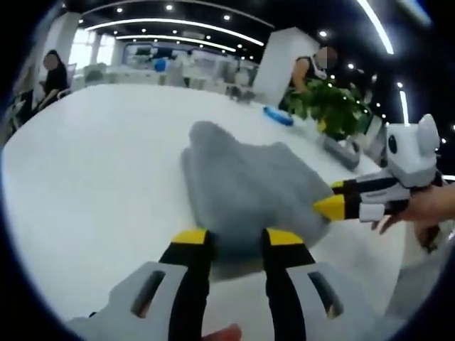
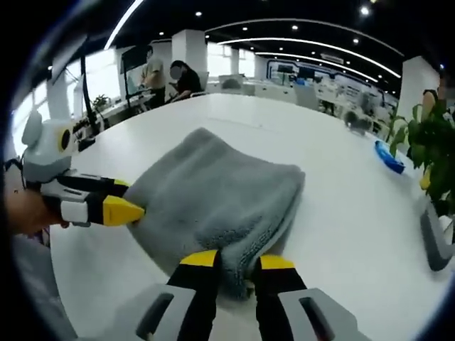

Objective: Open the folded towel by lifting each exposed corner and separating the folded layers until the towel lies flat within the target outline without major curled edges

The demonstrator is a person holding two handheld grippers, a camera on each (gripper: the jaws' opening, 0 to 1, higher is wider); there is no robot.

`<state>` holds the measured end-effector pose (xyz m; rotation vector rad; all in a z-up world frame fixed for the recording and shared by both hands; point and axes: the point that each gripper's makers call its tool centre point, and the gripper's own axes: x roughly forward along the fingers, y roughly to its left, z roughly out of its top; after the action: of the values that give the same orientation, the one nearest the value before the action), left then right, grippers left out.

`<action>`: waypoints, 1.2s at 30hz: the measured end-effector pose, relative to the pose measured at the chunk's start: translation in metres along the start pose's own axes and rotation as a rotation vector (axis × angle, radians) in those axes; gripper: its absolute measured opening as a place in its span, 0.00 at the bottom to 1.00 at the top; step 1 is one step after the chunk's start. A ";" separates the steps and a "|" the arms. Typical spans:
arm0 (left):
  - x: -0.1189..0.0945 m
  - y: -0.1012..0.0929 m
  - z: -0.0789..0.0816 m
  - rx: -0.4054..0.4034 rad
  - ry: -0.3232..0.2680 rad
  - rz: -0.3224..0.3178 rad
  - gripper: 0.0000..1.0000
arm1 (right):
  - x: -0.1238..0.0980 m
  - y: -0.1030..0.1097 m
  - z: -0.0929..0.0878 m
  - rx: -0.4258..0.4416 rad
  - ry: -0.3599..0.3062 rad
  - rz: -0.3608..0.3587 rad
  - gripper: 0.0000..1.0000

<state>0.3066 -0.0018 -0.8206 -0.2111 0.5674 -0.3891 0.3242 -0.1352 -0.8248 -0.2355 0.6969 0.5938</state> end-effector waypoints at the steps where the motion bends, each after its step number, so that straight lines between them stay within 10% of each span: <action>1: -0.001 -0.001 0.000 -0.004 0.002 0.004 0.28 | -0.001 0.000 0.000 -0.002 0.000 0.005 0.16; 14: -0.014 -0.013 -0.011 -0.061 -0.022 0.125 0.28 | 0.008 -0.001 0.009 -0.080 0.007 0.094 0.16; 36: -0.031 -0.049 -0.044 0.131 0.113 0.185 0.26 | 0.020 -0.001 0.018 -0.274 0.013 0.293 0.13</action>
<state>0.2432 -0.0373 -0.8267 -0.0097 0.6640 -0.2580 0.3466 -0.1202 -0.8248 -0.3955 0.6661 0.9704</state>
